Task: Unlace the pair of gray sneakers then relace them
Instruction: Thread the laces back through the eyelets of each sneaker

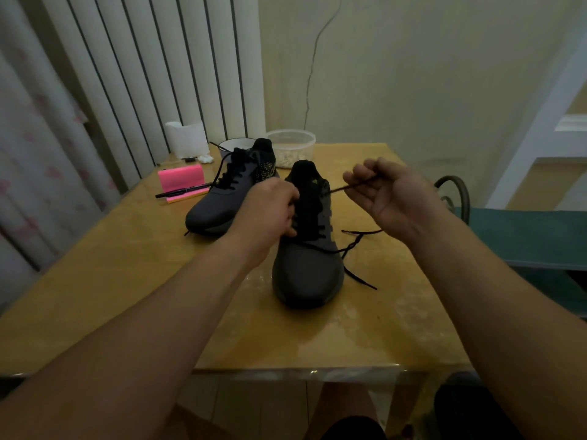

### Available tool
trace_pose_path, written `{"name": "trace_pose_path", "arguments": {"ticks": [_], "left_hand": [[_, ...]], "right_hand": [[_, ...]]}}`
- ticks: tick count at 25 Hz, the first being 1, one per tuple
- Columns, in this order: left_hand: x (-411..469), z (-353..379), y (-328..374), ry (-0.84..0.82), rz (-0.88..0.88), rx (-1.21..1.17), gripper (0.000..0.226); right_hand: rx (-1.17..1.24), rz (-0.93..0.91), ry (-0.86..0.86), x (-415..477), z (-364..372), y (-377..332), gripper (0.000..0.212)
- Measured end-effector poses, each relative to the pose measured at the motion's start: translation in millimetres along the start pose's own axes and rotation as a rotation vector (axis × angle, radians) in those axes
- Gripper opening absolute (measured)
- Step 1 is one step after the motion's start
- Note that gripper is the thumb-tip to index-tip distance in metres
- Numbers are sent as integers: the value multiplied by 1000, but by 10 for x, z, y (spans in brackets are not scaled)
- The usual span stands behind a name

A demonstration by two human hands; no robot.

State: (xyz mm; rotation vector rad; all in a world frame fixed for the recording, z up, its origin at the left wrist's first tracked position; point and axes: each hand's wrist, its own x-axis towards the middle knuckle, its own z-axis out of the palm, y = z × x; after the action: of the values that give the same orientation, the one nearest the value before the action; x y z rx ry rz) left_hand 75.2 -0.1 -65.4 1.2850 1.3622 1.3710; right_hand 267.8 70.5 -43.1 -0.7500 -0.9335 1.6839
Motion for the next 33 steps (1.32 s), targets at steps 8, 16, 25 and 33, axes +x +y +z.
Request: {"name": "trace_pose_path", "arguments": {"ticks": [8,16,25,33], "left_hand": [[5,317,287,-35,305,435,20],[-145,-392,-153,-42,175,662,41],[104,-55,-20,16,511,1200,23],[182,-29,-111,-99,267,1040,15]], "right_hand": [[-241,-79,-188,-128,312,214,29],[-28,34,237,109,-309,-32,31],[-1375,-293,-70,-70,-282,332,25],[-1438,-538,-26,-54,-342,487,13]]}}
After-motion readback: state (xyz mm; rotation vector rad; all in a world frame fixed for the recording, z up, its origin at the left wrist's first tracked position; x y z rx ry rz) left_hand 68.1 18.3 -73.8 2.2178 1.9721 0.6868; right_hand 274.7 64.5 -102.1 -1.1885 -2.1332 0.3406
